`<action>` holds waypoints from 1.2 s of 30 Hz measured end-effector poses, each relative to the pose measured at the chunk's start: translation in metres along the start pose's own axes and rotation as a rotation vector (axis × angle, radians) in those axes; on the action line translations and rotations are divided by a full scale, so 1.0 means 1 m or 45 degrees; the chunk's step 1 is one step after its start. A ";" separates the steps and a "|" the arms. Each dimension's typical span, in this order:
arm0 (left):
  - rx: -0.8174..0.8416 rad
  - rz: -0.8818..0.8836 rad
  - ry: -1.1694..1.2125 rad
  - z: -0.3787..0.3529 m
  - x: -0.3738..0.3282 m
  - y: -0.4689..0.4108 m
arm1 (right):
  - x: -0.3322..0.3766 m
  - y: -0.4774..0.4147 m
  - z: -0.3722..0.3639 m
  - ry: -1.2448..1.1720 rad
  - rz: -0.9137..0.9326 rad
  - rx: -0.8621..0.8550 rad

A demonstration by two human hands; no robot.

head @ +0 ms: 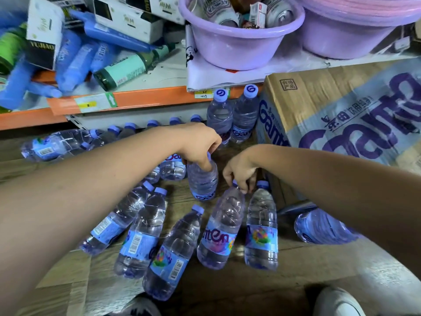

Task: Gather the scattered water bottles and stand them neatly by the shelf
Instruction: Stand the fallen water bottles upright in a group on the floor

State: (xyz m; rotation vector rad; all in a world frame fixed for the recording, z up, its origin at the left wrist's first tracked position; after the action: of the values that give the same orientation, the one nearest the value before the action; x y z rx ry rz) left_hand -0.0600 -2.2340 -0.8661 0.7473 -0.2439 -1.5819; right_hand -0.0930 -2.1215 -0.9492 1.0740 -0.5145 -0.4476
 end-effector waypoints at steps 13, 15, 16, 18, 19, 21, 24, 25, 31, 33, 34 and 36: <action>-0.303 -0.127 0.068 0.015 -0.018 0.005 | -0.022 0.089 0.039 -0.276 0.109 -0.458; -0.344 -0.114 0.132 0.017 -0.018 0.005 | -0.021 0.094 0.046 -0.147 0.079 -0.527; -0.367 -0.108 0.161 0.017 -0.018 0.004 | -0.022 0.096 0.050 -0.094 0.054 -0.560; -0.412 -0.097 0.226 0.017 -0.017 0.000 | -0.025 0.098 0.056 -0.014 0.001 -0.628; -0.434 -0.099 0.261 0.018 -0.018 -0.002 | -0.027 0.099 0.058 0.006 -0.018 -0.653; -0.475 -0.102 0.302 0.019 -0.020 -0.007 | -0.030 0.099 0.060 0.013 -0.045 -0.685; -0.505 -0.102 0.301 0.021 -0.023 -0.015 | -0.034 0.099 0.061 0.066 -0.088 -0.783; -0.506 -0.107 0.297 0.021 -0.023 -0.018 | -0.036 0.099 0.062 0.087 -0.105 -0.834; -0.612 -0.067 0.338 0.026 -0.015 -0.033 | -0.045 0.101 0.065 0.072 -0.215 -1.117; -0.653 -0.032 0.349 0.029 -0.010 -0.035 | -0.047 0.099 0.067 0.027 -0.230 -1.156; -0.656 -0.025 0.340 0.030 -0.008 -0.036 | -0.047 0.098 0.068 0.016 -0.246 -1.163; -0.617 -0.042 0.285 0.027 -0.005 -0.041 | -0.046 0.095 0.068 0.024 -0.284 -1.159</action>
State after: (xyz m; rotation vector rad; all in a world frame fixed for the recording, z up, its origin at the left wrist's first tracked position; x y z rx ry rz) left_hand -0.1092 -2.2294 -0.8664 0.5397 0.3091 -1.4913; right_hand -0.1616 -2.1038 -0.8453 0.2518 -0.1260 -0.7689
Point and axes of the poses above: each hand's wrist, its own y-axis away from the middle knuckle, its own z-axis out of the back of the hand, x = y × z, the point moved 3 cm from there along -y, towards the middle knuckle, and after that the axes turned 11 degrees about y, right-handed, at the moved point
